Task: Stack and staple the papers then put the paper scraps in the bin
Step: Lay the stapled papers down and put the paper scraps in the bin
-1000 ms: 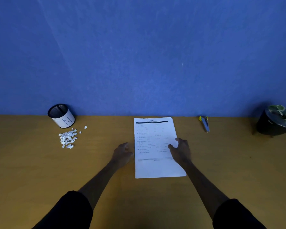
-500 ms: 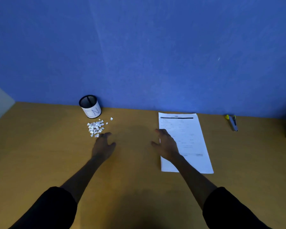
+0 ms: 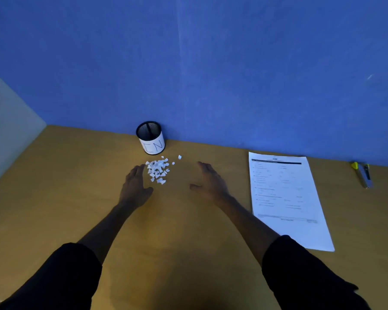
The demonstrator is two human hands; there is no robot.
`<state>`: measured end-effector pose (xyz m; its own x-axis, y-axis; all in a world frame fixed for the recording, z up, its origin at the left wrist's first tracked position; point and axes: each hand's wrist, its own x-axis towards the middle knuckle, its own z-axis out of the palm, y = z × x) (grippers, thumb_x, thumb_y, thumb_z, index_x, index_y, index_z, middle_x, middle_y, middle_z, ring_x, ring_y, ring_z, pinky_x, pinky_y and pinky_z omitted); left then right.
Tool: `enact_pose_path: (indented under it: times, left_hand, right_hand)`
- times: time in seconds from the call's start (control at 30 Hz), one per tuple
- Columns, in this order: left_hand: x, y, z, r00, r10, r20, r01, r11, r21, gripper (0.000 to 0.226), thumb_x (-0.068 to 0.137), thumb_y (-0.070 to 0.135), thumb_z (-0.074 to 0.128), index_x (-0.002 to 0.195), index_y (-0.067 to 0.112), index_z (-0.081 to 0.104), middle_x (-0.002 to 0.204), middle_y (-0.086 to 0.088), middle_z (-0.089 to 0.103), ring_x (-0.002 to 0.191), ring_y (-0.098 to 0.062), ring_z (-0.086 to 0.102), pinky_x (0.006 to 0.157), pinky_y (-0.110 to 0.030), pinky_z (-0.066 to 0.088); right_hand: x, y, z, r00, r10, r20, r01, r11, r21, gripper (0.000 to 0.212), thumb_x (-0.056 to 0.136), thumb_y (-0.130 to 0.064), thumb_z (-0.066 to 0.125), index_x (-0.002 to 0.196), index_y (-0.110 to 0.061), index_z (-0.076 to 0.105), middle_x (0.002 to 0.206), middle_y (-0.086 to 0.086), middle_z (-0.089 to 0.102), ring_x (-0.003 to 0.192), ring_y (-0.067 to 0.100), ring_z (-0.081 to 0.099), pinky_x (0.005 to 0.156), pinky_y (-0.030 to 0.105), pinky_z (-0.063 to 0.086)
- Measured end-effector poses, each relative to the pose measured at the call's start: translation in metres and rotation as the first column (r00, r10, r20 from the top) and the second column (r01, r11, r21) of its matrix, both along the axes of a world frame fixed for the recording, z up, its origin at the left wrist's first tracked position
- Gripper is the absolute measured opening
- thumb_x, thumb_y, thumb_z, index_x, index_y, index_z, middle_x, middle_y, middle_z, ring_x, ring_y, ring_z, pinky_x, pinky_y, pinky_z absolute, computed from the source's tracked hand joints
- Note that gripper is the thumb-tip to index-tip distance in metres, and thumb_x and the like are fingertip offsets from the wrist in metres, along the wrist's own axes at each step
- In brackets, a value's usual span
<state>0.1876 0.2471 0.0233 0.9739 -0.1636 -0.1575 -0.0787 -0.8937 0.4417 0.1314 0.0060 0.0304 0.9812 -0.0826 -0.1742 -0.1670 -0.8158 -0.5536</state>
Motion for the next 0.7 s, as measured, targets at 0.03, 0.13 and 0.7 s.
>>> enact_pose_path:
  times: [0.03, 0.13, 0.7]
  left_hand:
    - [0.005, 0.003, -0.003, 1.000, -0.009, -0.018, 0.009, 1.000, 0.009, 0.088, 0.079, 0.016, 0.070, 0.152, 0.013, 0.020, 0.158, -0.010, 0.023, 0.143, -0.031, 0.023, 0.109, -0.047, 0.035]
    - [0.018, 0.007, -0.009, 0.998, -0.054, -0.027, 0.054, 0.999, 0.001, 0.087, 0.080, 0.019, 0.070, 0.152, 0.016, 0.021, 0.159, -0.008, 0.022, 0.145, -0.029, 0.021, 0.111, -0.048, 0.033]
    - [0.063, -0.001, -0.023, 0.957, -0.288, -0.038, 0.290, 0.954, 0.078, 0.077, 0.078, 0.025, 0.073, 0.145, 0.015, 0.037, 0.149, -0.010, 0.035, 0.135, -0.031, 0.031, 0.103, -0.044, 0.037]
  right_hand:
    - [0.008, 0.004, -0.002, 1.000, 0.000, -0.022, -0.001, 1.000, -0.008, 0.089, 0.083, -0.041, 0.070, 0.153, -0.015, 0.022, 0.158, 0.003, 0.027, 0.141, 0.024, 0.036, 0.105, 0.041, 0.041]
    - [0.027, 0.014, -0.008, 0.993, 0.032, -0.116, -0.033, 0.999, -0.010, 0.104, 0.080, -0.049, 0.072, 0.155, -0.015, 0.010, 0.165, 0.003, 0.005, 0.150, 0.023, 0.015, 0.113, 0.044, 0.030]
    - [0.101, 0.065, -0.036, 0.952, 0.302, -0.055, -0.307, 0.926, -0.219, 0.102, 0.067, -0.066, 0.072, 0.147, -0.019, 0.030, 0.141, 0.008, 0.033, 0.130, 0.029, 0.033, 0.099, 0.047, 0.040]
